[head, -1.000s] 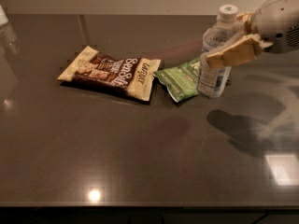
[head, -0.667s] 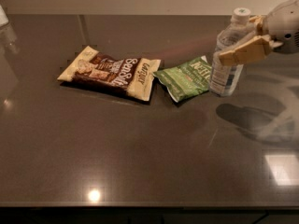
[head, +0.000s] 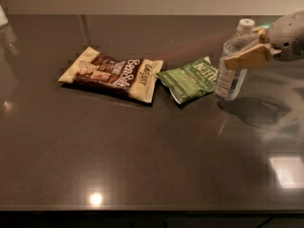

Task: Move blue plastic bottle near green jalapeno chip bag

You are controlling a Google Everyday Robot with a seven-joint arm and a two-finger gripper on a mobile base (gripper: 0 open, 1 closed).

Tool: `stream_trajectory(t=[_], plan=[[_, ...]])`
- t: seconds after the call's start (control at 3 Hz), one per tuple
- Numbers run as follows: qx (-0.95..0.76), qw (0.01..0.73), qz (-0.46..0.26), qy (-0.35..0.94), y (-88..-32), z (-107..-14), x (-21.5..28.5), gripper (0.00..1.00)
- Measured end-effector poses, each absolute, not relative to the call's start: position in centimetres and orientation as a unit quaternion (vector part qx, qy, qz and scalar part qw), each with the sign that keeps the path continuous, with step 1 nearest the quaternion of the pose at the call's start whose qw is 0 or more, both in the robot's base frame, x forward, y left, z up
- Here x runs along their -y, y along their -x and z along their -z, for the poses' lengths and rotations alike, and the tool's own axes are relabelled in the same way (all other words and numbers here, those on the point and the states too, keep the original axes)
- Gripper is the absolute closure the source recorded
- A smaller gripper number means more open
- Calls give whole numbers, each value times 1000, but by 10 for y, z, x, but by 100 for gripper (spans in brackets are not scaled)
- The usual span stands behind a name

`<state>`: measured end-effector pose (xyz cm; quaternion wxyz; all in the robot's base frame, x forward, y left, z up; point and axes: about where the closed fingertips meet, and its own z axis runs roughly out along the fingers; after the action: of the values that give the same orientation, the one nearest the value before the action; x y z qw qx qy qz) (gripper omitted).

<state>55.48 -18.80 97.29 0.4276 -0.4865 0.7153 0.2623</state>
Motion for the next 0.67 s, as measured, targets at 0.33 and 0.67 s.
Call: stream_trajectory(t=[0.33,0.67], plan=[[-716,425,-271,483,-563,-958,188,100],[-718,425,-275,478,-566,-948,191,100]])
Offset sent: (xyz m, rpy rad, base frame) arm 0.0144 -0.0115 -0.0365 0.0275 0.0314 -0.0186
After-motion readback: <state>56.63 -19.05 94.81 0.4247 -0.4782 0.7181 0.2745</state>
